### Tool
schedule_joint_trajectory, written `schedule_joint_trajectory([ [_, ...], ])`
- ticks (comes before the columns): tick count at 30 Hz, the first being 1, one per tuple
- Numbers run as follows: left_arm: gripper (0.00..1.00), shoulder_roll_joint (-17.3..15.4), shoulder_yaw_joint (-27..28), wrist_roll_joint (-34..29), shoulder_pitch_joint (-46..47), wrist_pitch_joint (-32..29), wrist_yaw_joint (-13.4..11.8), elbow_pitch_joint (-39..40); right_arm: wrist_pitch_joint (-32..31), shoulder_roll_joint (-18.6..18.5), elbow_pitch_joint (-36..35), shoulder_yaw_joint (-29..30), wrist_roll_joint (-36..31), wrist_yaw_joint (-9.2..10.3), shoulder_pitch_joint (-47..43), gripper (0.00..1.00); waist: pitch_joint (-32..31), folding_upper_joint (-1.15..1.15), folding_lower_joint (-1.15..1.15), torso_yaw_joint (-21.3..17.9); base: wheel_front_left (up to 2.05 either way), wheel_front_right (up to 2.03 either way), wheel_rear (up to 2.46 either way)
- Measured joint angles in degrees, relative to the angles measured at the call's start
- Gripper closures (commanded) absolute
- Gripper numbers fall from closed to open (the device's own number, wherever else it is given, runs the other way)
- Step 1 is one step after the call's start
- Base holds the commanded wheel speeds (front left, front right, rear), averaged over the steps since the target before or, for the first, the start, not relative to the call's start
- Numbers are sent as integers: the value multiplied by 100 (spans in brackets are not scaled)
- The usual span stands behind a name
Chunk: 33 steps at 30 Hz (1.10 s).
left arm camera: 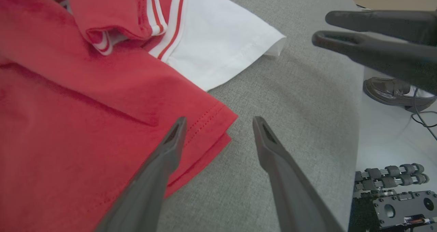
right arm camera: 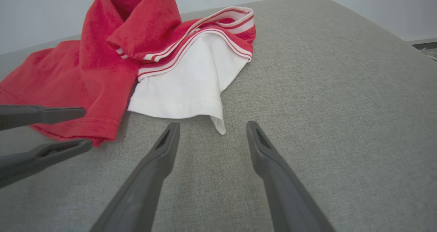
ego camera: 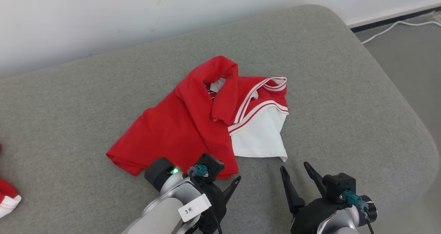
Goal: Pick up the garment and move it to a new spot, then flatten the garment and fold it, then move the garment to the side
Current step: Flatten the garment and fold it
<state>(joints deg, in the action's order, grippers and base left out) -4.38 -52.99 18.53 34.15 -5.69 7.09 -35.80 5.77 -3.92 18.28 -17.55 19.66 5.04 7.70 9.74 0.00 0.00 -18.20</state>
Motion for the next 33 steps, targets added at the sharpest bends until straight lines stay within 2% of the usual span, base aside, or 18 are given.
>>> schedule_joint_trajectory([
  [8,0,-26,-25,-113,113,-11,-18,-281,5,5,15,20,1,0,18,0,149,0,0,-220,0,0,0],
  [11,0,-22,-7,-207,211,-23,-115,-383,27,7,24,47,1,1,18,0,192,0,0,-259,0,0,0],
  [12,24,-20,7,-215,225,-21,-165,-411,27,7,27,54,2,1,18,0,198,0,0,-262,0,0,0],
  [13,67,-15,25,-222,239,7,-215,-431,29,5,33,71,2,2,18,0,199,0,0,-259,0,0,0],
  [14,90,-14,33,-236,263,25,-241,-455,31,3,40,94,2,8,18,0,197,0,0,-249,0,0,0],
  [15,100,-7,42,-241,283,27,-258,-479,35,-2,47,105,2,8,18,0,193,0,0,-234,0,0,0],
  [19,100,5,112,-212,287,120,-308,-571,62,-4,55,108,2,8,18,0,168,0,0,-154,0,0,0],
  [23,100,33,552,174,279,404,-413,-466,79,-5,68,114,2,9,16,0,132,0,0,-64,0,0,0],
  [29,100,67,1424,977,279,1149,-388,398,87,-44,93,183,33,37,-9,0,50,0,0,95,0,0,0],
  [33,100,47,1764,1381,246,1515,-244,1192,97,-67,135,214,35,52,-31,0,-41,0,0,216,0,0,0],
])
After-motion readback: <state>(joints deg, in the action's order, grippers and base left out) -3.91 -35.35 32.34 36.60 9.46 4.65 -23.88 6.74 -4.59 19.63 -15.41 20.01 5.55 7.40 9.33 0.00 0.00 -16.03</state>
